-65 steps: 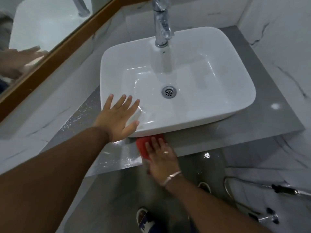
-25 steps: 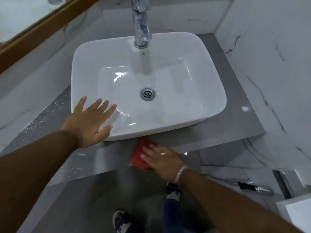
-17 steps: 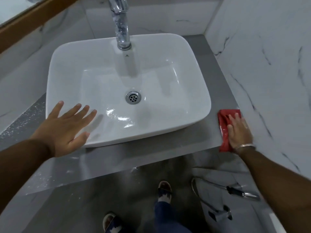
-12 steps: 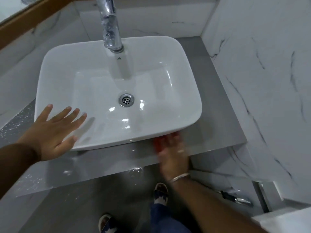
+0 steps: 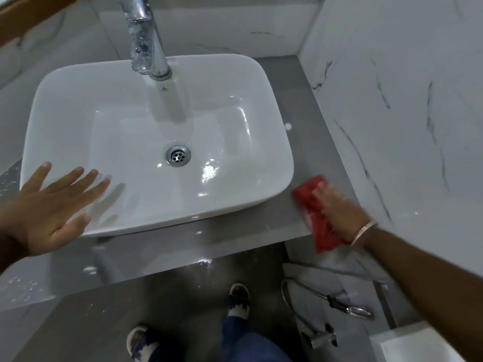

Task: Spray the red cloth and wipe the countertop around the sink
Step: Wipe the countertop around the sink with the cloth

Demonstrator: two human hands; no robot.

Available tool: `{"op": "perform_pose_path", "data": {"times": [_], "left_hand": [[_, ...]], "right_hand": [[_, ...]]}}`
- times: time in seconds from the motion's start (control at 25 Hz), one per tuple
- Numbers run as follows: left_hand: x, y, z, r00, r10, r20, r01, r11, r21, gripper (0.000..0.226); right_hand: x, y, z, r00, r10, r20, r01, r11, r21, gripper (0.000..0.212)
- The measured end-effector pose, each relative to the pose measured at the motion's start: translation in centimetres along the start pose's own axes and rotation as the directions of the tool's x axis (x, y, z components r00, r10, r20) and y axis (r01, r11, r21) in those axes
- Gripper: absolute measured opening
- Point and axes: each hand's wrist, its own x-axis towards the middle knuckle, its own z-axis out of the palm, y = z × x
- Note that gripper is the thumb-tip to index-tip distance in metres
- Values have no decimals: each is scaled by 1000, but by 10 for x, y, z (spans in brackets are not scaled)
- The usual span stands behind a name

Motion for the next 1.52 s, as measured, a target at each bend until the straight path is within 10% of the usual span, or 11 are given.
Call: {"op": "perform_pose_path", "data": {"times": [0.2, 0.4, 0.56, 0.76, 1.04, 1.28, 1.44, 1.52], "left_hand": [[-6, 29, -33, 998, -40, -58, 42, 999, 35, 70], [-13, 41, -51, 994, -102, -50, 104, 994, 33, 78], [-16, 49, -47, 980, -167, -106, 171, 985, 29, 74], [-135, -27, -5, 951, -236, -200, 260, 960, 105, 69], [-335, -142, 34, 738, -586, -335, 669, 700, 250, 78], [-346, -177, 49, 770, -401, -497, 627, 622, 469, 77], [-344, -181, 58, 733, -331, -595, 642, 626, 442, 79], [-343, -179, 58, 729, -325, -602, 649, 607, 458, 78]], "right_hand": [[16, -37, -8, 863, 488, -129, -453, 862, 229, 53], [2, -261, 33, 977, 48, -208, 1, 973, 232, 55], [63, -430, 19, 917, -385, -105, 394, 915, 83, 56], [89, -484, 10, 937, -342, 75, 328, 932, 151, 64], [140, -570, 6, 986, -161, 30, 161, 987, 9, 65], [137, -578, 8, 680, -723, 122, 733, 668, -126, 59], [184, -614, -9, 929, -365, 60, 366, 930, -9, 57], [189, -680, -5, 924, -381, -16, 379, 923, -71, 62]]}}
